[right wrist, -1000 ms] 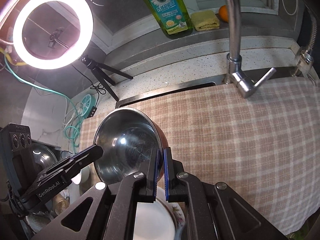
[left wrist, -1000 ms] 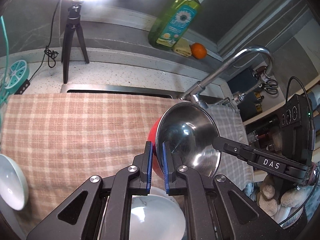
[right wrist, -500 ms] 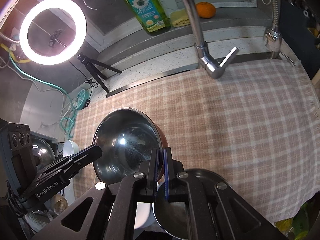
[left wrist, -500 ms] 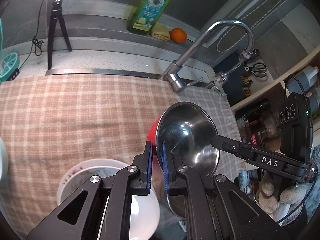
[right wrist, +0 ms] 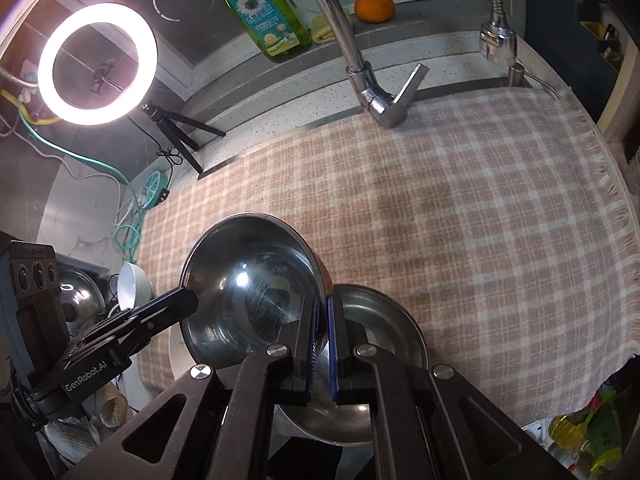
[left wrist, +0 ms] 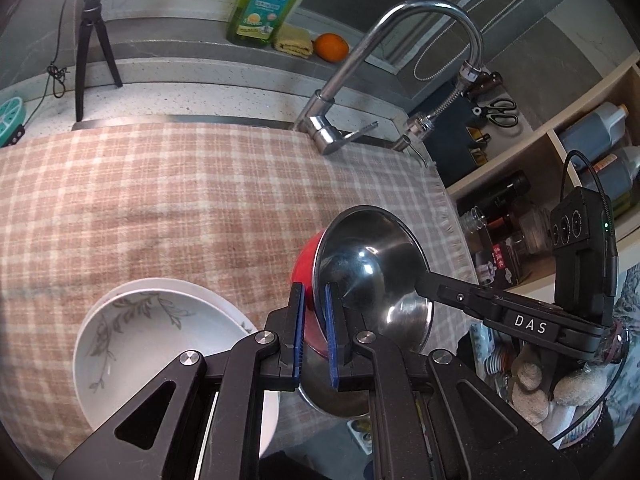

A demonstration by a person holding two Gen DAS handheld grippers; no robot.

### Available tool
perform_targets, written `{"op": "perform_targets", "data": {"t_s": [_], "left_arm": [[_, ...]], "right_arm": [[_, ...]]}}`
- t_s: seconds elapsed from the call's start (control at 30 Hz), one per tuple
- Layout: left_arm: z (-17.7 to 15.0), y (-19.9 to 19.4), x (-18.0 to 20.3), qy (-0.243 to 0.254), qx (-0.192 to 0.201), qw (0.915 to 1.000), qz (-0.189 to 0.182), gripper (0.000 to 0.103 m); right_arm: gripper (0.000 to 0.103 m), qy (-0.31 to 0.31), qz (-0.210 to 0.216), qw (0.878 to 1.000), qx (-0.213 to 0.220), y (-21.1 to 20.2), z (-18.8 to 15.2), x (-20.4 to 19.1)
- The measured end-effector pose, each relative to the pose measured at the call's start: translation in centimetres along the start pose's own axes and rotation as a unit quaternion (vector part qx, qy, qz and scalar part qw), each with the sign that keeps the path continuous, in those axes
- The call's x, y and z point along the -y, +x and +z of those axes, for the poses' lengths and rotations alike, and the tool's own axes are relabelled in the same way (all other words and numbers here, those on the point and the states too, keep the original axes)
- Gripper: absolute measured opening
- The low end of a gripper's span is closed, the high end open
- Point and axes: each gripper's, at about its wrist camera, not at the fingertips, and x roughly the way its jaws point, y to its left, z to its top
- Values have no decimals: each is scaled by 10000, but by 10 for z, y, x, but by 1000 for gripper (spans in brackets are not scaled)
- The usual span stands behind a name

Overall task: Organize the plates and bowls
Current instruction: 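Lift the red-bottomed bowl and carry it over the large steel bowl, then lower the red-bottomed bowl into the large steel bowl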

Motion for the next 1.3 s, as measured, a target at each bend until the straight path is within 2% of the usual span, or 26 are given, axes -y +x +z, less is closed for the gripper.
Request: {"op": "perform_targets", "data": {"t_s": [0.73, 1.3], "left_arm": [[-30, 35, 17, -12, -441, 9990, 12, 8], [-47, 62, 17, 104, -825, 9962, 250, 8]], "right_arm": [[5, 145, -100, 9993, -316, 10, -30, 41], [5, 109, -275, 9979, -584, 32, -43, 53]]}}
